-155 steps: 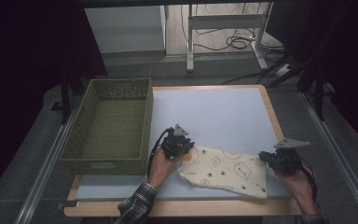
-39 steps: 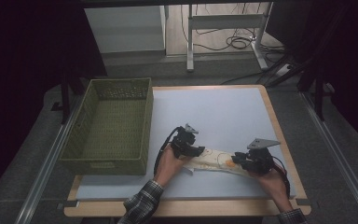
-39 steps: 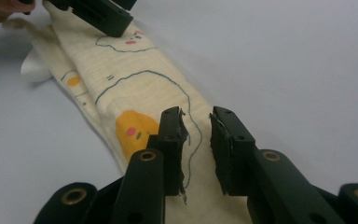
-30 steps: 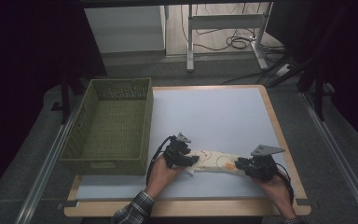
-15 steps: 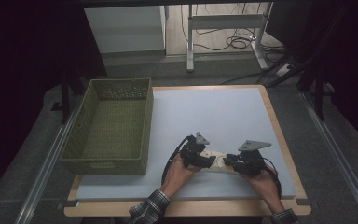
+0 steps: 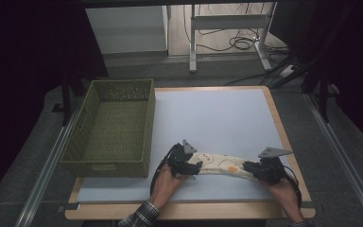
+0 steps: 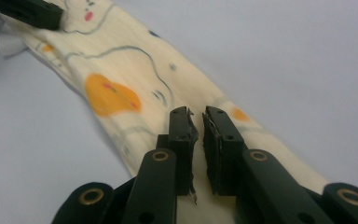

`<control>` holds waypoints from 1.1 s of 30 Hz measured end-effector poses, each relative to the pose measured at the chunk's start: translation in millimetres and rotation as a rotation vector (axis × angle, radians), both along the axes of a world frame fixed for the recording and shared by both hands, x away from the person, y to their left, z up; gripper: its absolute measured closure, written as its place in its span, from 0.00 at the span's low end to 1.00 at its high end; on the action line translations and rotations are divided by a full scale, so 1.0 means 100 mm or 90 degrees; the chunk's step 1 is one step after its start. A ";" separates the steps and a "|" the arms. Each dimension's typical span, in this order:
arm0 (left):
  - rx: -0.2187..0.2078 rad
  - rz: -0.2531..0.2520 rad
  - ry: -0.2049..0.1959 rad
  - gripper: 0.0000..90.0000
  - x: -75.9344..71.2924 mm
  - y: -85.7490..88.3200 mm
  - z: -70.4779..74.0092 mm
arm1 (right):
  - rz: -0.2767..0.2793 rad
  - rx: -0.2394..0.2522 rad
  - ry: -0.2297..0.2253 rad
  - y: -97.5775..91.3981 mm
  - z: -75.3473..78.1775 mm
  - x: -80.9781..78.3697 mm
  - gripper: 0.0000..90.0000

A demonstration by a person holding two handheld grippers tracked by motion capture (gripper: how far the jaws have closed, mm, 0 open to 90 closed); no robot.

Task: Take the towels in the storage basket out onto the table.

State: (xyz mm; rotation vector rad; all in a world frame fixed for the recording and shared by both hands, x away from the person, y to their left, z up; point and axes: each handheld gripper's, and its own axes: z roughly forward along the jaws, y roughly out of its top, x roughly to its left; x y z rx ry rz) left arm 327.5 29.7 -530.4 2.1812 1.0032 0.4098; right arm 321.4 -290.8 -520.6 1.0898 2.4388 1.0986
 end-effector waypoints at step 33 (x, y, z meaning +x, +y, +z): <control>-0.074 0.087 0.046 0.50 -0.19 0.39 -0.07 | -0.039 -0.020 0.007 -0.56 0.14 0.18 0.67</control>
